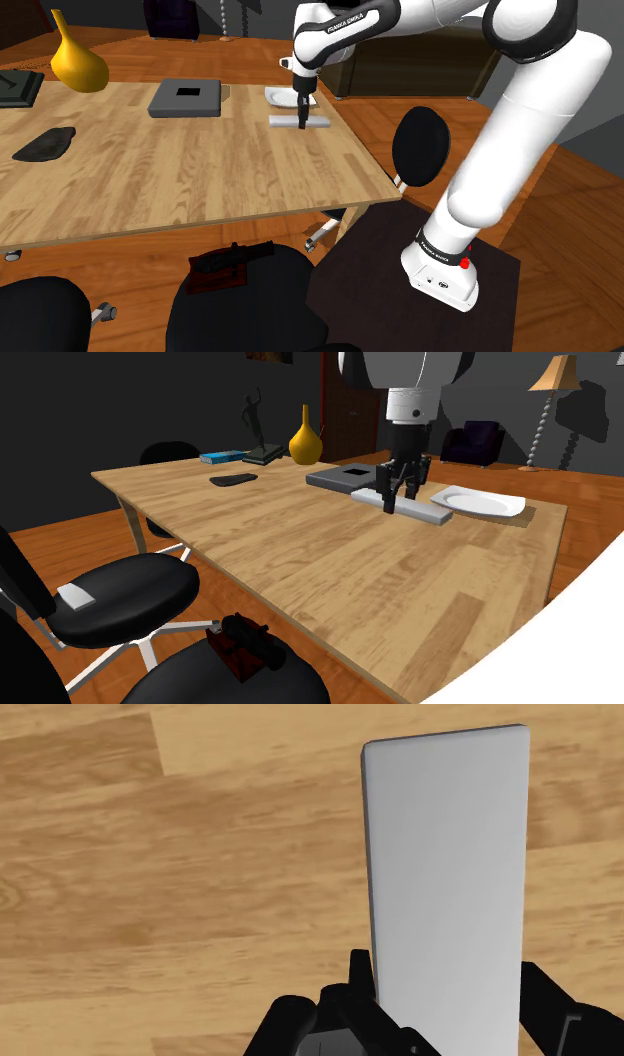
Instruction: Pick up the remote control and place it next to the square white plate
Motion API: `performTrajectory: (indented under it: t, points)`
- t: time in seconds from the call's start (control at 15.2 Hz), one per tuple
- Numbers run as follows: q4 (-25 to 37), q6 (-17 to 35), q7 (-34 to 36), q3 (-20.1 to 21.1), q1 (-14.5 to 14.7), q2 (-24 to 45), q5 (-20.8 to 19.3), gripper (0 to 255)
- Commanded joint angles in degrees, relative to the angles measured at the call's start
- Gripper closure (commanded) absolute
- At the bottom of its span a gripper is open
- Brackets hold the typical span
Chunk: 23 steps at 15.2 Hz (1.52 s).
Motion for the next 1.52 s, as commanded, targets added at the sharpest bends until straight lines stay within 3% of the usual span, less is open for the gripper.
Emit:
performTrajectory:
  t: [0.0, 0.59, 1.12, 1.45]
  points:
    - [1.1, -0.2, -2.9, -1.3, -1.4, 0.9, 0.1, 255]
    - [10.3, -2.1, -15.1, -6.5, -7.7, 8.2, 1.9, 255]
    - [23.7, -6.0, -25.2, -9.6, -14.1, 17.9, 4.8, 255]
    - [22.6, -3.5, -25.8, -9.6, -14.5, 19.4, 5.3, 255]
